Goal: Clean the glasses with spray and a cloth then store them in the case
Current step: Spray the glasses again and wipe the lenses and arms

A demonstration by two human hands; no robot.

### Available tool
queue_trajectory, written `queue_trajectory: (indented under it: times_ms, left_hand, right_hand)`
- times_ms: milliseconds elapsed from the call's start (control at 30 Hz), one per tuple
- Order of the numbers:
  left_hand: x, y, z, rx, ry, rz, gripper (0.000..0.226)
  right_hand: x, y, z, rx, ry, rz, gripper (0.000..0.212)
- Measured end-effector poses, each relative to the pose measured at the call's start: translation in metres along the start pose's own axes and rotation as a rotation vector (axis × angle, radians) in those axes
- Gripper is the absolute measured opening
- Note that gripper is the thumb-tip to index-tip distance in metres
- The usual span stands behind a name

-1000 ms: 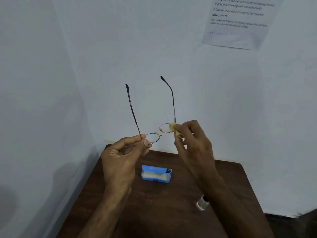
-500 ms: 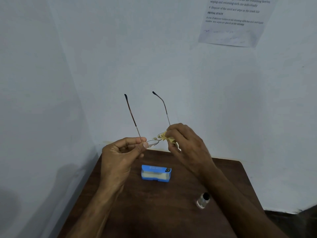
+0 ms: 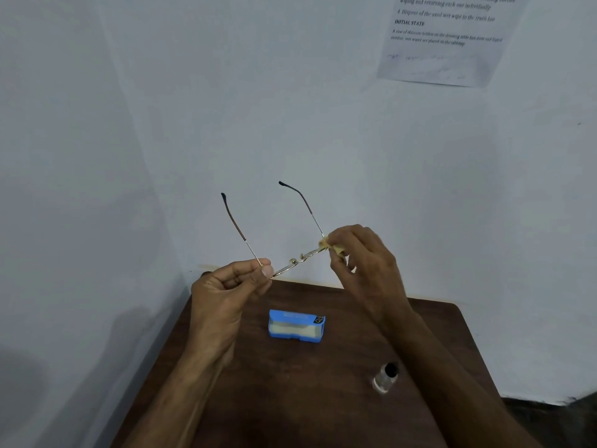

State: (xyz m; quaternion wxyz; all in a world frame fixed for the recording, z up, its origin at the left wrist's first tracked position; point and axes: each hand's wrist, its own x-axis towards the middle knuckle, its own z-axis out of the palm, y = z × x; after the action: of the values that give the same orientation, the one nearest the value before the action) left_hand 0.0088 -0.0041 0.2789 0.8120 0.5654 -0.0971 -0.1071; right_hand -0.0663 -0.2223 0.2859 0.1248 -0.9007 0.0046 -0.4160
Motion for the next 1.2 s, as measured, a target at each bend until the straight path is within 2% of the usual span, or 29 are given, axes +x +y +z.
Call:
queue_trajectory:
  times_ms: [200, 400, 533, 633, 700, 833, 1000, 1200]
  left_hand:
    - [0.0, -0.006, 0.004, -0.101, -0.017, -0.124, 0.03]
    - [-0.003, -0.008, 0.011, -0.181, -0.036, -0.209, 0.026]
    - [-0.005, -0.006, 0.014, -0.184, -0.034, -0.217, 0.019]
    - [-0.006, -0.003, 0.014, -0.181, -0.034, -0.217, 0.024]
    - [-0.007, -0.002, 0.017, -0.187, -0.037, -0.22, 0.022]
    - [-0.01, -0.002, 0.025, -0.231, -0.033, -0.257, 0.022]
    - [-0.016, 0.002, 0.033, -0.34, -0.056, -0.332, 0.029]
    - [-0.022, 0.001, 0.04, -0.413, -0.035, -0.407, 0.019]
  right_hand:
    - [-0.012, -0.026, 0.005, 0.002, -0.076, -0.152, 0.023]
    - [-0.009, -0.023, 0.001, 0.02, 0.003, -0.064, 0.025]
    - [-0.015, -0.032, 0.008, 0.114, 0.041, -0.008, 0.019]
    - [-0.016, -0.038, 0.007, 0.212, 0.121, 0.059, 0.015]
    - [-0.018, -0.046, 0.007, 0.231, 0.145, 0.048, 0.015]
    - [-0.028, -0.058, 0.014, 0.15, 0.113, -0.114, 0.023]
    - [-0.02, -0.051, 0.009, 0.18, 0.234, 0.051, 0.014]
    - [-0.036, -0.065, 0.014, 0.132, 0.158, -0.083, 0.016]
